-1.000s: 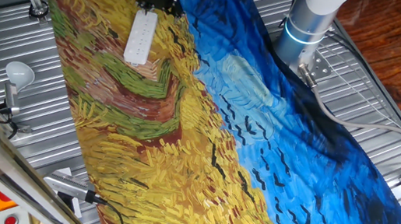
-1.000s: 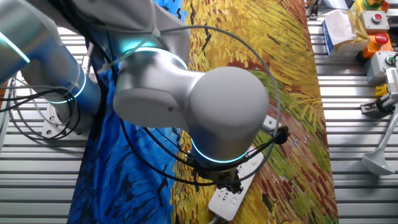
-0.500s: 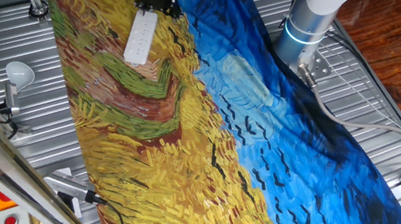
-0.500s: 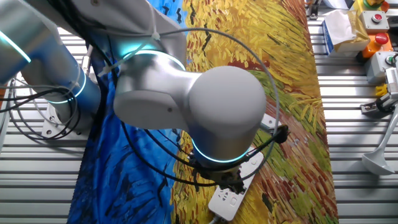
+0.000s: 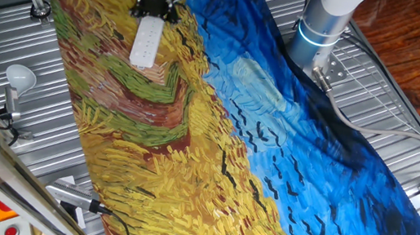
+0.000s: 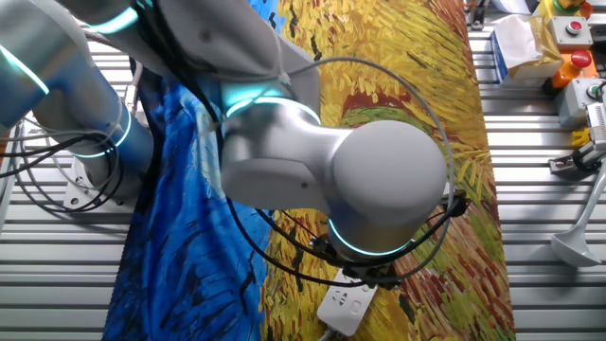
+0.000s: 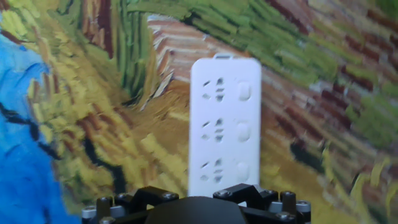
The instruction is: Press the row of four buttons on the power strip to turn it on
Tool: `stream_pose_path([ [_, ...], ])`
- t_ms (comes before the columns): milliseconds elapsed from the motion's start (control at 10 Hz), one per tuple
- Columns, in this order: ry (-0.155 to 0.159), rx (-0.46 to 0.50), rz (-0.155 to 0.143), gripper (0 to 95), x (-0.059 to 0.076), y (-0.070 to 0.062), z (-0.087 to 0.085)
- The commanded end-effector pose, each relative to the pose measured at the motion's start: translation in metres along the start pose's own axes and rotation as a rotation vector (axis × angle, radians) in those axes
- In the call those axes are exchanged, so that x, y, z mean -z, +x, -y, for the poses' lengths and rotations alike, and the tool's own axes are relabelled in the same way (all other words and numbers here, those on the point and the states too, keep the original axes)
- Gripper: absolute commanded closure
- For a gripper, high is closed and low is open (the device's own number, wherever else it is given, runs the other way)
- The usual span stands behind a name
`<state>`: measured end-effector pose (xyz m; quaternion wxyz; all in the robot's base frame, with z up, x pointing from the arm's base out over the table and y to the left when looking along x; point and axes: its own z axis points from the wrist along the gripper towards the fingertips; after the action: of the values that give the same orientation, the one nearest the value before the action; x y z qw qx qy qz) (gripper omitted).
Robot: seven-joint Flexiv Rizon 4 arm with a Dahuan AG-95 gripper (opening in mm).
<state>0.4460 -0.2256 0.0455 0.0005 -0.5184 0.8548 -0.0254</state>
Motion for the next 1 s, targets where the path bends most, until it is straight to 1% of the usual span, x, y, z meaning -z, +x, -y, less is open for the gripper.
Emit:
stream_pose_path([
  [100, 0.005, -0.003, 0.001, 0.0, -0.007, -0.001, -0.002],
  [300, 0.010, -0.008, 0.003, 0.0, -0.014, 0.000, -0.002],
  [800, 0.010, -0.039, 0.013, 0.0, -0.020, 0.009, -0.015],
  [1000, 0.015, -0.043, 0.012, 0.0, -0.021, 0.010, -0.016],
])
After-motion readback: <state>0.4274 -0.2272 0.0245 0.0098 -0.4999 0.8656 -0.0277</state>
